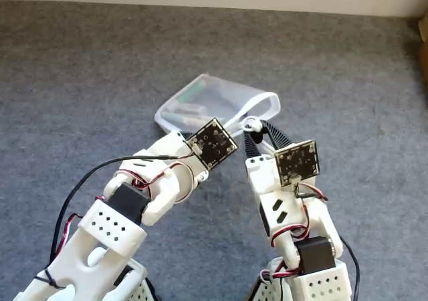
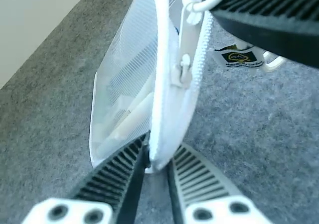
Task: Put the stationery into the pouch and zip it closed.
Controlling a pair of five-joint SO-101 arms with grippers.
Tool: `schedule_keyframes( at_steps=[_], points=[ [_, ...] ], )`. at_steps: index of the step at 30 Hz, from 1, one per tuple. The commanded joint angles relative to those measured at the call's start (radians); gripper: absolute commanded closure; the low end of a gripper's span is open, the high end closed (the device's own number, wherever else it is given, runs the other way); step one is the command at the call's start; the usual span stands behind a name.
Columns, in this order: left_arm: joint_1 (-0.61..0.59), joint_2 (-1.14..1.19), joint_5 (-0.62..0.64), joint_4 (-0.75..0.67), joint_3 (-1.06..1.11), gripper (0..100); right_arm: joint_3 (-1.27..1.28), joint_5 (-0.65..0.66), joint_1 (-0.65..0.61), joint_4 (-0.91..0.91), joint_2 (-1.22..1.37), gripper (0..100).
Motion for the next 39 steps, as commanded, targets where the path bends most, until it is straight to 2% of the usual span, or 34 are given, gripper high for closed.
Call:
schedule_keyframes(
  at_steps=[1, 6, 13, 18, 26, 32, 39],
  points=[
    [-0.048, -0.007, 0.02, 0.002, 0.005, 99, -0.013, -0.011, 0.064, -0.05, -0.015, 99.2],
    [-0.084, -0.033, 0.02, 0.003, 0.005, 99, -0.013, -0.011, 0.096, -0.051, -0.015, 99.2],
    [-0.097, -0.246, 0.021, 0.005, 0.097, 99, -0.015, -0.011, 0.119, -0.054, -0.015, 99.2],
    [-0.101, -0.389, 0.021, 0.005, 0.15, 99, 0.012, -0.049, 0.173, -0.128, -0.013, 99.2],
    [-0.105, -0.475, 0.021, 0.054, 0.153, 99, 0.047, -0.058, 0.274, -0.222, -0.013, 99.2],
    [-0.165, -0.533, 0.049, 0.055, 0.156, 99, 0.047, -0.06, 0.337, -0.229, -0.012, 99.2],
    [-0.222, -0.624, 0.075, 0.089, 0.151, 99, 0.047, -0.06, 0.337, -0.229, -0.012, 99.2]
  ],
)
